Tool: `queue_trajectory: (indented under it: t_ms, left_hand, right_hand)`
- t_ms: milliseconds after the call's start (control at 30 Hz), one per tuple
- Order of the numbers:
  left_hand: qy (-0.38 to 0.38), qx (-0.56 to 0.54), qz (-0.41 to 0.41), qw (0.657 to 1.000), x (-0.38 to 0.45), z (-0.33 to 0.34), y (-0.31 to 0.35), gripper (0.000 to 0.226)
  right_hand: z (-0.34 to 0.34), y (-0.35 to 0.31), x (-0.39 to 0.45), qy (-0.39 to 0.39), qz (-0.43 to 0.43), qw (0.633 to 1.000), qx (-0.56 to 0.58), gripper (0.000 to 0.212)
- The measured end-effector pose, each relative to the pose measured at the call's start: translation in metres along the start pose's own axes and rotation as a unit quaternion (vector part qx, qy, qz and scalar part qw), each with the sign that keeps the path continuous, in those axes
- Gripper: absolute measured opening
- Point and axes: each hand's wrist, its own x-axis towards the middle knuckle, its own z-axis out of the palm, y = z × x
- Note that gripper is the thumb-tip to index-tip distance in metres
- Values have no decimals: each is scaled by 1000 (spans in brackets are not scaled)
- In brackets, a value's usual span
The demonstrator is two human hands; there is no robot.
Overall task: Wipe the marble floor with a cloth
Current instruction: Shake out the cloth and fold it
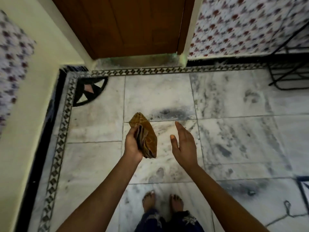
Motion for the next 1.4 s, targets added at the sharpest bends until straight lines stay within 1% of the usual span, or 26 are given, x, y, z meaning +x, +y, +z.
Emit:
queue_trajectory:
  t_ms: [67, 200, 367, 533, 700, 833, 933, 1067, 1133, 1167, 1300, 1400]
  left_hand:
    - [-1, 3, 14, 1000, -61, 14, 21, 29]
    - [-19, 1, 56, 998, -145, 33, 48, 28]
    - [-28, 18, 101, 994, -225, 53, 65, 28]
    - [-39, 18, 155, 987, -272, 73, 70, 25]
    - [-43, 20, 203, 978, -307, 86, 81, 20]
    - [-25, 40, 251, 967, -328, 97, 97, 19]
    - [-2, 63, 294, 954, -345, 101, 113, 7]
    - [20, 87, 324, 942, -358, 98, 132, 8]
    - [18, 99, 338, 936, -365, 94, 142, 9]
    - [15, 97, 337, 936, -367, 91, 145, 9]
    - [15, 93, 318, 943, -373, 71, 164, 14]
    - [20, 96, 301, 949, -373, 47, 177, 26]
  right_hand:
    - [-49, -43, -14, 9, -12, 1000, -2, 56]
    - [-114, -92, -29, 7, -58, 998, -21, 56]
    - [-175, -135, -43, 8, -110, 994, -20, 57]
    - [-207, -158, -56, -3, -178, 984, -1, 52]
    - [-225, -177, -58, 9, -217, 976, 15, 54]
    - [-237, -204, -53, -3, -234, 972, 27, 55]
    - [-245, -232, -50, -39, -236, 967, 83, 57]
    - [-244, -273, -48, -111, -208, 958, 163, 59]
    - [-240, -295, -47, -111, -183, 961, 175, 62]
    - [-238, -304, -47, -104, -172, 963, 181, 61]
    - [-226, -334, -49, -91, -132, 963, 215, 35]
    - [-222, -348, -55, -95, -104, 957, 253, 21]
